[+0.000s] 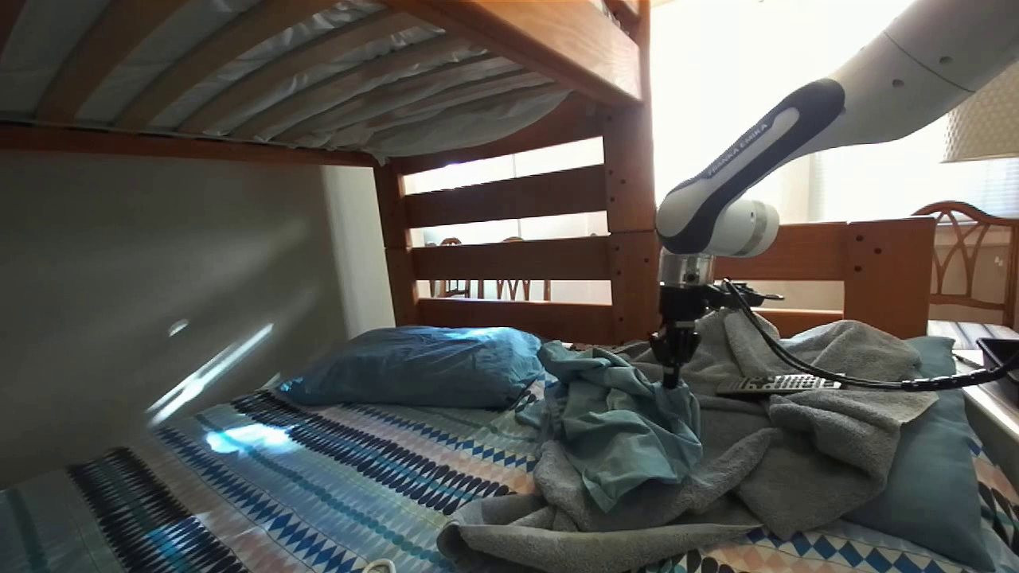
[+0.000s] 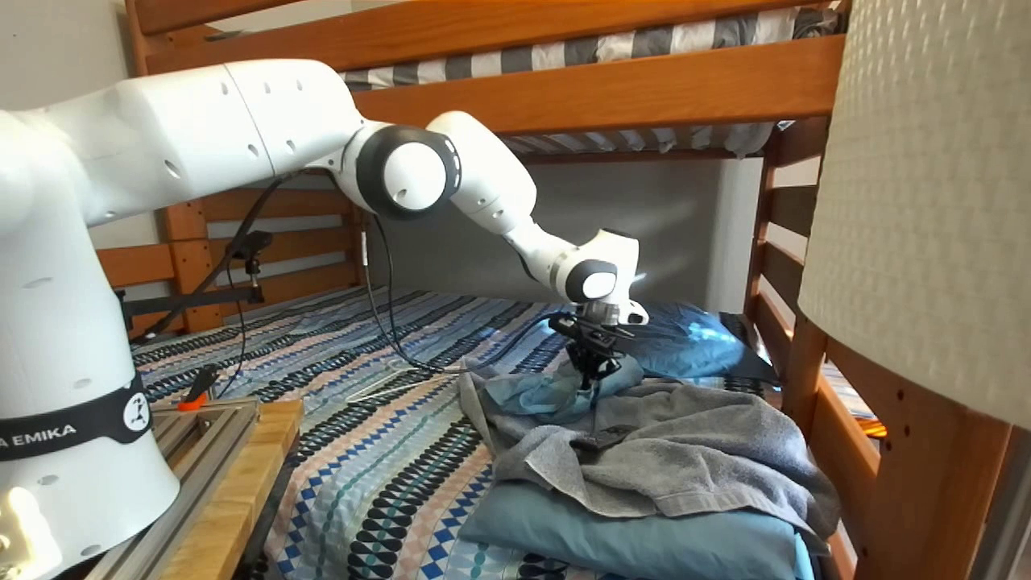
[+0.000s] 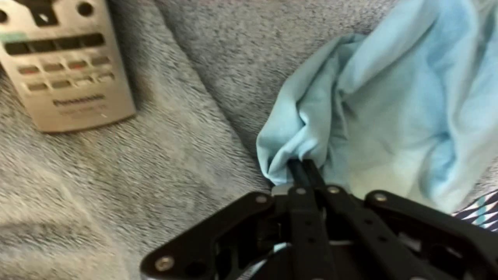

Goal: Fold the blue towel on the bed

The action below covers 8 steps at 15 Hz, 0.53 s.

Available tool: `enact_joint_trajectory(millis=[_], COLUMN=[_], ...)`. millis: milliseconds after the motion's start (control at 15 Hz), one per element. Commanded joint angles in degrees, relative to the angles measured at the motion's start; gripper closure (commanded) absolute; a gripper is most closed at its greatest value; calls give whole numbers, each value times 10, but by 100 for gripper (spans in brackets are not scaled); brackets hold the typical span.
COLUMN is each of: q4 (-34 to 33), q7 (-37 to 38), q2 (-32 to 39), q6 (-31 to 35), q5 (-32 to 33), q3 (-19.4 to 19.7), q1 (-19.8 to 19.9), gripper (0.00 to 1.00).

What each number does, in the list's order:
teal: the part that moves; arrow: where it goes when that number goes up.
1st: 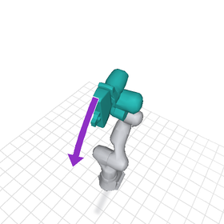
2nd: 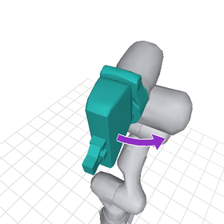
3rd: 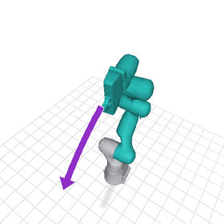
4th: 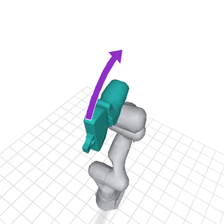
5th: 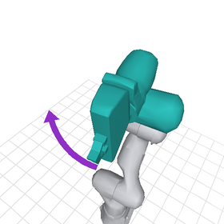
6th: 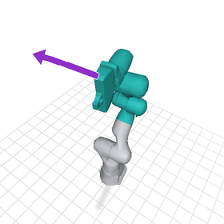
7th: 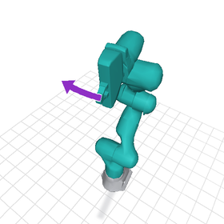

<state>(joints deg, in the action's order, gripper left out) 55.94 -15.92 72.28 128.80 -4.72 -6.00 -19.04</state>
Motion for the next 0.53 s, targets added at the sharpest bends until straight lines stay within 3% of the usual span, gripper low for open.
enact_joint_trajectory(millis=[0,267,467], q4=[8,23,25], q7=[-31,-79,-146], q2=[-27,-55,-65], q6=[-2,15,38], q5=[37,70,77], q3=[-1,3,-11], q1=[-53,-101,-114], gripper=[100,100,100])
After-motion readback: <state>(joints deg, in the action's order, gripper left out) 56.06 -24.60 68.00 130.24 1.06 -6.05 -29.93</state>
